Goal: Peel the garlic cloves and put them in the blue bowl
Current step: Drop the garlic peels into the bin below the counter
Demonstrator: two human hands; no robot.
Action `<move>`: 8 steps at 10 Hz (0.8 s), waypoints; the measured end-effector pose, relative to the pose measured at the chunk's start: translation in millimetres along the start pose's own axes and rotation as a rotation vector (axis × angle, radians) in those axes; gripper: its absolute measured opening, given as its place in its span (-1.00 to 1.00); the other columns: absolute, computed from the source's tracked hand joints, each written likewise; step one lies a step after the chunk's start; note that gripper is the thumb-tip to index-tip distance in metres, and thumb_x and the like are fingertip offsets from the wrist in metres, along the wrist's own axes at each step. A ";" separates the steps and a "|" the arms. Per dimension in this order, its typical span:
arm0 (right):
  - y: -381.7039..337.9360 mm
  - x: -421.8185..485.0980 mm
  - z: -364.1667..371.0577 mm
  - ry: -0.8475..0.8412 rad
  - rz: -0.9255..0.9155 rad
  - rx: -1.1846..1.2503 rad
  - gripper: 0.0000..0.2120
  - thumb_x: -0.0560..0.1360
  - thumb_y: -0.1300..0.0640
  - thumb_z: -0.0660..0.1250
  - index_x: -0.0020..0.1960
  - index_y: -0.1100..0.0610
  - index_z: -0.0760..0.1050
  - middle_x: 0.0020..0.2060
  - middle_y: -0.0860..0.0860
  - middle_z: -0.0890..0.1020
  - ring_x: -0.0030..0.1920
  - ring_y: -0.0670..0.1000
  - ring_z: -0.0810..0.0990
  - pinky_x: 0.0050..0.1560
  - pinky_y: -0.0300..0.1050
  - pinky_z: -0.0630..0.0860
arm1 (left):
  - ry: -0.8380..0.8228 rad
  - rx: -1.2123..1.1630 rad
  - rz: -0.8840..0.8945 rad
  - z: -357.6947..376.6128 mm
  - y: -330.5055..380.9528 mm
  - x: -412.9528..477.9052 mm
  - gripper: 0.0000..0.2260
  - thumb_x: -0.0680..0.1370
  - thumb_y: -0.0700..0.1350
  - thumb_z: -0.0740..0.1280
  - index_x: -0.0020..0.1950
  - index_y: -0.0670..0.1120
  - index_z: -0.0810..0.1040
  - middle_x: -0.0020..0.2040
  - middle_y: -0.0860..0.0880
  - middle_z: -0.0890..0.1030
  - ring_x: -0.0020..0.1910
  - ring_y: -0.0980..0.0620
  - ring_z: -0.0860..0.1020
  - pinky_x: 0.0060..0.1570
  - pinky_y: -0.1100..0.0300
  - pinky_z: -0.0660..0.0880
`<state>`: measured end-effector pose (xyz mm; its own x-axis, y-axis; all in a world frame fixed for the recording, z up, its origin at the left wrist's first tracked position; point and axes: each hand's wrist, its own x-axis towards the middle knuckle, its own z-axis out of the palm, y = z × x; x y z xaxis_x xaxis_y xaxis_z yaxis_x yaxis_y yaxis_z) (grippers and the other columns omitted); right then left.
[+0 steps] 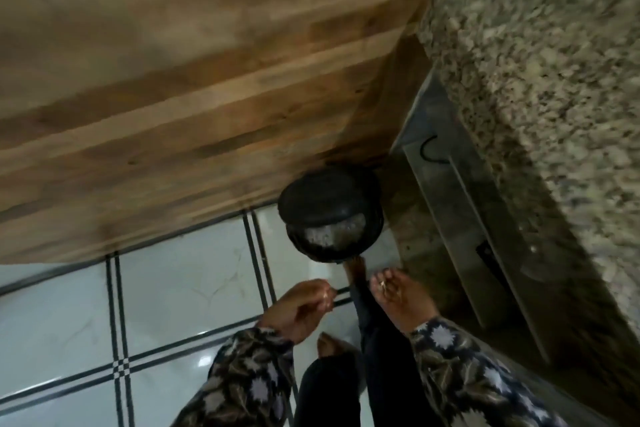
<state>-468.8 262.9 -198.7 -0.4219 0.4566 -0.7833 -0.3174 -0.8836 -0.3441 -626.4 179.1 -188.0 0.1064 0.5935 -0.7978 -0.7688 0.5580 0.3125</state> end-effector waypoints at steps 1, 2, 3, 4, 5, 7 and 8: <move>17.2 60.7 -35.9 0.046 0.169 0.319 -0.79 0.23 0.30 0.53 -0.35 0.34 0.50 -0.37 0.22 0.54 -0.32 0.18 0.56 -0.25 -0.17 0.59 | -0.075 0.057 -0.033 -17.0 -28.6 42.2 -0.63 -0.10 -0.06 0.69 -0.51 -0.12 0.57 -0.49 0.00 0.51 -0.50 0.12 0.48 -0.45 0.33 0.44; 22.3 101.8 -41.9 0.450 -0.368 -0.640 -0.63 0.10 0.19 0.57 -0.15 0.29 0.59 -0.31 0.12 0.65 -0.11 0.13 0.61 0.12 -0.14 0.51 | 0.066 -0.193 -0.011 -23.1 -33.0 98.6 -0.60 -0.07 -0.22 0.69 -0.32 -0.22 0.66 -0.33 -0.09 0.64 -0.30 0.07 0.63 -0.33 0.31 0.56; 21.3 160.9 -50.2 0.274 0.176 -0.177 -0.76 0.58 0.16 0.14 0.15 0.25 0.46 0.04 0.12 0.52 0.14 0.10 0.47 0.35 -0.03 0.24 | 0.277 -0.109 0.133 -31.4 -31.8 172.7 -0.88 0.51 -0.37 0.29 0.00 -0.26 0.58 -0.03 -0.13 0.66 0.05 0.00 0.59 0.07 0.28 0.53; 28.5 229.6 -63.7 0.254 0.174 0.060 -0.69 0.62 0.03 -0.06 -0.05 0.10 0.41 -0.20 0.03 0.61 -0.06 0.02 0.45 0.22 -0.02 0.28 | 0.412 0.325 0.405 -39.1 -35.4 234.5 -0.71 0.55 -0.43 0.16 0.26 -0.34 0.44 0.23 -0.26 0.51 0.23 -0.21 0.50 0.15 0.25 0.48; 34.7 264.0 -70.2 0.243 0.170 0.057 -0.60 0.62 -0.05 -0.09 0.12 0.15 0.43 -0.14 0.10 0.68 0.05 0.07 0.49 0.13 -0.04 0.38 | 0.397 0.625 0.502 -47.8 -52.9 268.5 -0.72 0.59 -0.29 0.16 0.27 -0.16 0.50 0.24 -0.11 0.52 0.26 -0.06 0.47 0.32 0.16 0.37; 28.8 259.8 -67.5 0.153 0.273 0.135 -0.63 0.59 -0.10 0.00 0.05 0.14 0.44 -0.11 0.09 0.60 -0.05 0.05 0.52 0.02 -0.04 0.41 | 0.445 0.854 0.567 -67.3 -58.6 277.8 -0.53 0.55 0.15 0.08 0.46 0.11 0.26 0.50 0.05 0.21 0.47 0.05 0.19 0.44 0.02 0.17; 28.1 255.4 -59.9 0.181 0.291 0.130 -0.62 0.61 -0.01 0.00 0.14 0.24 0.44 0.21 0.16 0.50 0.24 0.12 0.45 0.25 -0.06 0.33 | 0.238 1.068 0.592 -63.0 -65.6 270.4 -0.60 0.62 0.08 0.01 0.45 0.07 0.26 0.48 0.14 0.19 0.49 0.13 0.08 0.47 0.01 0.00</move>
<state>-534.6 348.4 -439.4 -0.3567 0.1521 -0.9217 -0.3163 -0.9480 -0.0341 -586.9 266.4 -456.6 -0.2841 0.8568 -0.4303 0.2502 0.4995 0.8294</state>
